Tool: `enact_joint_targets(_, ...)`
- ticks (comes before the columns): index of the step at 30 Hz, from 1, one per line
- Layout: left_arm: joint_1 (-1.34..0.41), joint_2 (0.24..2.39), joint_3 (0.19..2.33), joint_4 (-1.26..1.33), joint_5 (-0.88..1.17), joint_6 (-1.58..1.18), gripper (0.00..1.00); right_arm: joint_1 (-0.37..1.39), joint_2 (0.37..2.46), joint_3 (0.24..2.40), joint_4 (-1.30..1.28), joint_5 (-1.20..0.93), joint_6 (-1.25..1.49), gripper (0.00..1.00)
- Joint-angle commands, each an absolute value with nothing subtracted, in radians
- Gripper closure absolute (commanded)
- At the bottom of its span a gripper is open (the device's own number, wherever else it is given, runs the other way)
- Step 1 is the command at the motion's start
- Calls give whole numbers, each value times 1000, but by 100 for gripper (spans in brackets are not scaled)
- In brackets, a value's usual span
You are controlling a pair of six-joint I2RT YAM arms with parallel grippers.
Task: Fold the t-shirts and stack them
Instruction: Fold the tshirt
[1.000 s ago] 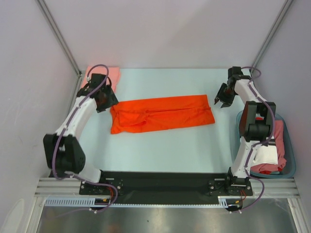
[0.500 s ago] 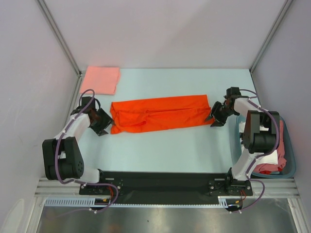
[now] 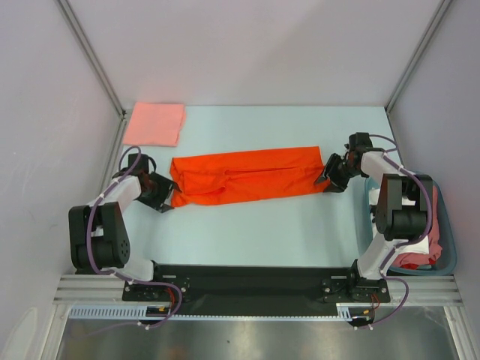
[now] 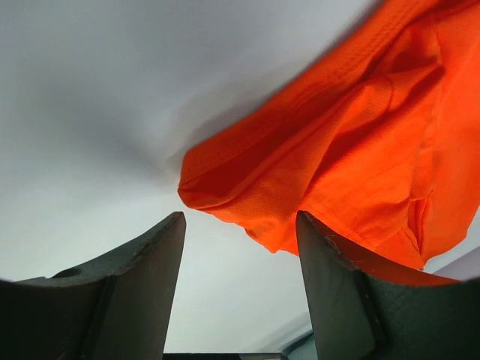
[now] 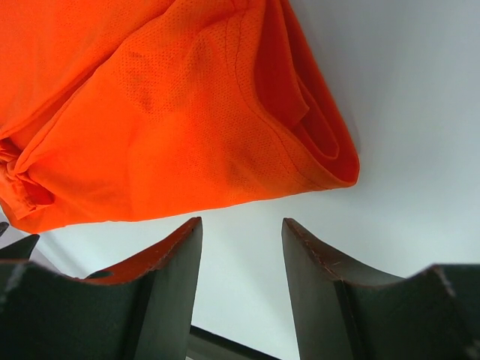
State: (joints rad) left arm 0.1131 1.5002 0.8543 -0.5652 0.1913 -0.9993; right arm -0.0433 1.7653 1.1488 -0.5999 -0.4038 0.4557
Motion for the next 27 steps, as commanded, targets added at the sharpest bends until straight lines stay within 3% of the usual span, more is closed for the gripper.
enact_joint_targets(1,140,1519,833,-542,222,-1078,34,-40,1720,1152,-578,-382,472,48)
enact_joint_targets(17,143,1586,824,-514,187,-1008,52,-84,1700,1059,-492,-259,736,45)
enact_joint_targets(27,143,1603,834,-506,157,-931,65,-87,1726,1017,-414,-199,723,46)
